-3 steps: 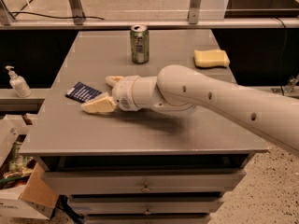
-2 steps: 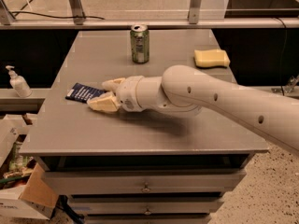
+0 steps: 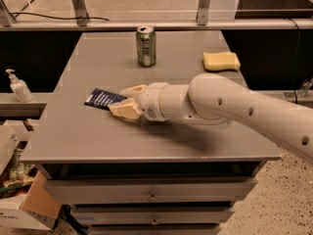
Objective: Move rxbar blueberry near sponge
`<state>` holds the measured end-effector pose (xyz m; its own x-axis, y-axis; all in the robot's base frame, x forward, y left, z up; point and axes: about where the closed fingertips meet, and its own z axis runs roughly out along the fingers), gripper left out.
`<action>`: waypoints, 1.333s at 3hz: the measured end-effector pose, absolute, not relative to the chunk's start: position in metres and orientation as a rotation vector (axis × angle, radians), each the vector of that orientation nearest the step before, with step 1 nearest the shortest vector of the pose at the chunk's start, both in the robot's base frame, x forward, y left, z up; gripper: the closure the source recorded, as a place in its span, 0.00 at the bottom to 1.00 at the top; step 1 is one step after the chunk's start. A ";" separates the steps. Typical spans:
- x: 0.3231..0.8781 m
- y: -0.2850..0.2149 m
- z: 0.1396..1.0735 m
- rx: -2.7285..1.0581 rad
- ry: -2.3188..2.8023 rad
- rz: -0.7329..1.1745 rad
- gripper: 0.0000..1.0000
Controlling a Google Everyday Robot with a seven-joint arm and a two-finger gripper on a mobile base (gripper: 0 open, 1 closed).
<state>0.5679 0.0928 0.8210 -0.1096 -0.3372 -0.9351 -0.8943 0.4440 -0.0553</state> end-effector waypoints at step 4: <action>0.554 -0.102 0.837 -0.558 1.784 0.481 1.00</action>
Offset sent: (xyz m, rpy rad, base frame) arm -0.0163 -0.1542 0.0122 0.0393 -0.0003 -0.3424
